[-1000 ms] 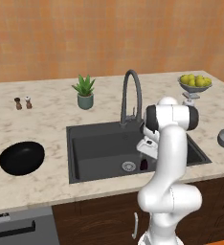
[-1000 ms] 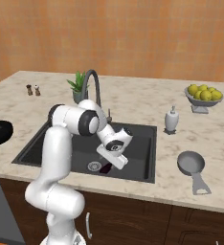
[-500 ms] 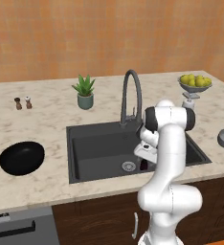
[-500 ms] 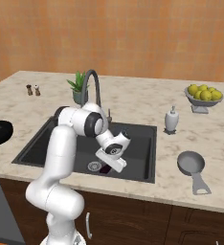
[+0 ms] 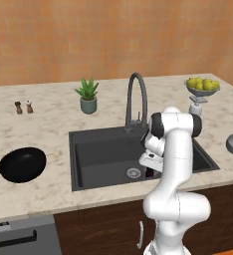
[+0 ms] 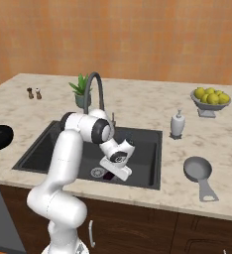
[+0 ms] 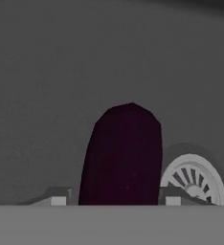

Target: Pick the eggplant from the sink and place it in the bowl. Then pick the bowl and place it in the microwave. Then close the microwave door and press the start button.

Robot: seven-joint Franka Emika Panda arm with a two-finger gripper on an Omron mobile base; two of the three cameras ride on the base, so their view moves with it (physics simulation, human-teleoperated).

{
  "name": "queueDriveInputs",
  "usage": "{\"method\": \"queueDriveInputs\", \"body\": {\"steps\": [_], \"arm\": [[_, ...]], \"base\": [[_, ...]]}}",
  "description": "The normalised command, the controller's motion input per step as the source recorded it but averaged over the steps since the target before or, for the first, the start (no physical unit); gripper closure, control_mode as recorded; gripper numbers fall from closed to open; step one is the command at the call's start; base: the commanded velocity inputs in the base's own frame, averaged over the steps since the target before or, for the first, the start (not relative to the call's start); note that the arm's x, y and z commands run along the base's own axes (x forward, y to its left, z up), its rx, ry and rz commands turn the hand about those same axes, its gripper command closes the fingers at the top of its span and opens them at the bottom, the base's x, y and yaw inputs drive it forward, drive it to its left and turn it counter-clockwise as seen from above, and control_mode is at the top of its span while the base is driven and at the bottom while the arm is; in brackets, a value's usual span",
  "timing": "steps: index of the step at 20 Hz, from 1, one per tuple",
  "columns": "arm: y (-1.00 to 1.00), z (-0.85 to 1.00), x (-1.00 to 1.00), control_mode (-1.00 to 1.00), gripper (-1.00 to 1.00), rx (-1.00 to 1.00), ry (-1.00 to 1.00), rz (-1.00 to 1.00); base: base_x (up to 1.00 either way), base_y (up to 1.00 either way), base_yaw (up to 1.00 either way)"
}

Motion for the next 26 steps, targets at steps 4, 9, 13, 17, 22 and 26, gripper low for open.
{"method": "queueDriveInputs", "body": {"steps": [4,9,13,17,22,26], "arm": [[0.0,-0.04,-0.25,-1.0,1.0,0.0,-0.21,0.13],[-0.15,0.05,-0.5,-1.0,1.0,0.01,-0.28,0.1],[-0.59,0.29,-0.57,-1.0,1.0,0.1,-0.24,0.08],[-0.67,0.48,-0.38,-1.0,1.0,0.15,-0.22,0.06],[-0.61,0.87,-0.46,-1.0,1.0,0.12,-0.19,0.02],[-0.22,1.0,-0.93,-1.0,1.0,0.01,-0.16,0.0]], "base": [[0.0,0.0,0.0],[0.0,0.0,0.0],[0.0,0.0,0.0],[0.0,0.0,0.0],[0.0,0.0,0.0],[0.0,0.0,0.0]]}}
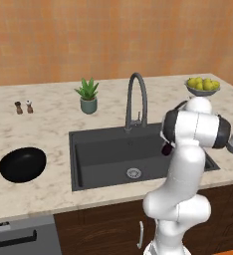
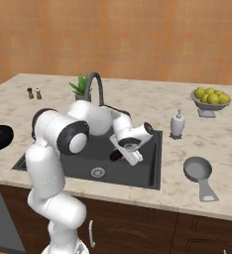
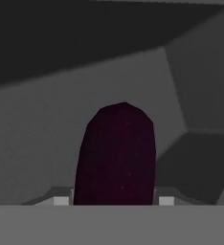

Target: Pick the eggplant from the sink and place it in the bowl. Then pick the bowl and place it in the microwave. Then close the microwave door and press the start button.

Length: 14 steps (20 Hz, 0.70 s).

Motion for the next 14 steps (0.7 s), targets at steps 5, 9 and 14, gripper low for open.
{"method": "queueDriveInputs", "body": {"steps": [5,9,14], "arm": [[0.01,1.0,-1.0,-1.0,1.0,-0.02,-0.2,0.0],[0.27,0.98,-1.0,-1.0,1.0,-0.1,-0.14,-0.05],[0.7,0.83,-0.83,-1.0,1.0,-0.08,-0.02,-0.11]], "base": [[0.0,0.0,0.0],[0.0,0.0,0.0],[0.0,0.0,0.0]]}}
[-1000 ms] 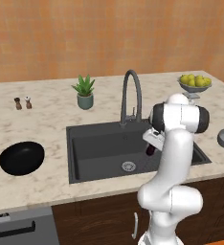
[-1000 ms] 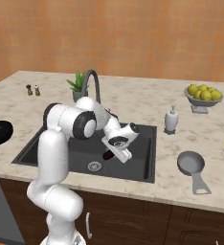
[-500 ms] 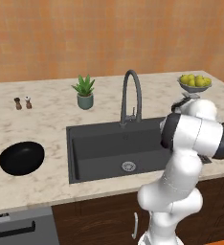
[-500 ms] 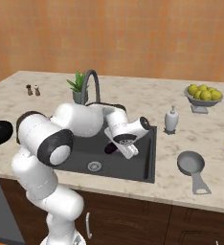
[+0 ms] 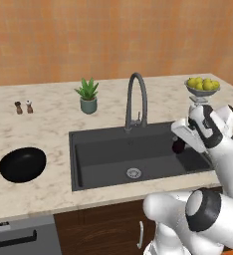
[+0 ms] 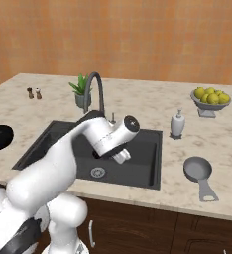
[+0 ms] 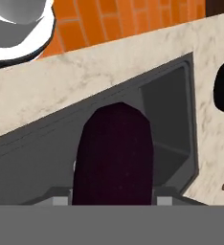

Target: Pick the eggplant from the sink and place it in the bowl. Then pick the bowl and place it in the microwave. Then close the microwave door and press the start button.

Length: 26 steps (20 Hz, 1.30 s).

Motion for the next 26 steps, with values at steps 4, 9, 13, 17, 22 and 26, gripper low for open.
{"method": "queueDriveInputs", "body": {"steps": [4,9,13,17,22,26], "arm": [[1.0,0.87,-0.59,-1.0,1.0,-0.13,0.0,-0.07],[1.0,0.81,-0.28,-1.0,1.0,-0.23,0.01,-0.01],[1.0,0.73,0.0,-1.0,1.0,-0.24,0.06,0.0],[1.0,0.59,0.0,-1.0,1.0,-0.18,0.19,0.07],[1.0,0.2,0.14,-1.0,1.0,-0.03,0.4,0.08],[1.0,-0.09,0.34,-1.0,1.0,0.0,0.26,0.08]], "base": [[0.0,0.0,0.0],[0.0,0.0,0.0],[0.0,0.0,0.0],[0.0,0.0,0.0],[0.0,0.0,0.0],[0.0,0.0,0.0]]}}
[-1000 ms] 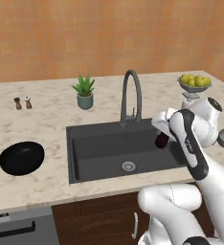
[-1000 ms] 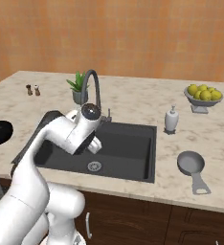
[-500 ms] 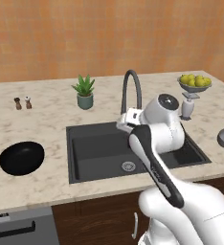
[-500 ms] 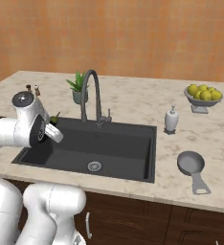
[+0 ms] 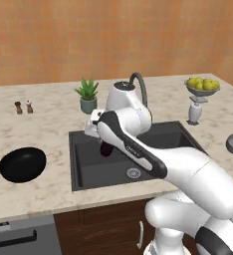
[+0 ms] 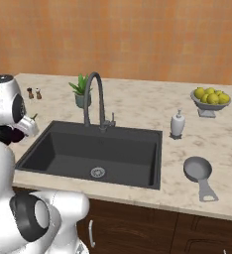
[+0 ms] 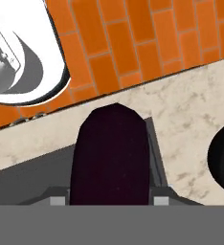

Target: Pick the eggplant from the sink and place it in the bowl. Then pick the bowl and place it in the microwave. Then close the microwave door and press the start button.

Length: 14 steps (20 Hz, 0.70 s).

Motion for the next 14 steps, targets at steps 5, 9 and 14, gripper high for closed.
{"method": "queueDriveInputs", "body": {"steps": [5,9,14], "arm": [[0.9,-0.43,0.37,-1.0,1.0,0.0,0.02,0.01],[0.76,-0.36,0.27,-1.0,1.0,0.02,0.0,0.0],[0.92,-0.12,0.35,-1.0,1.0,-0.01,0.03,0.0]], "base": [[0.0,0.0,0.0],[0.0,0.0,0.0],[0.0,0.0,0.0]]}}
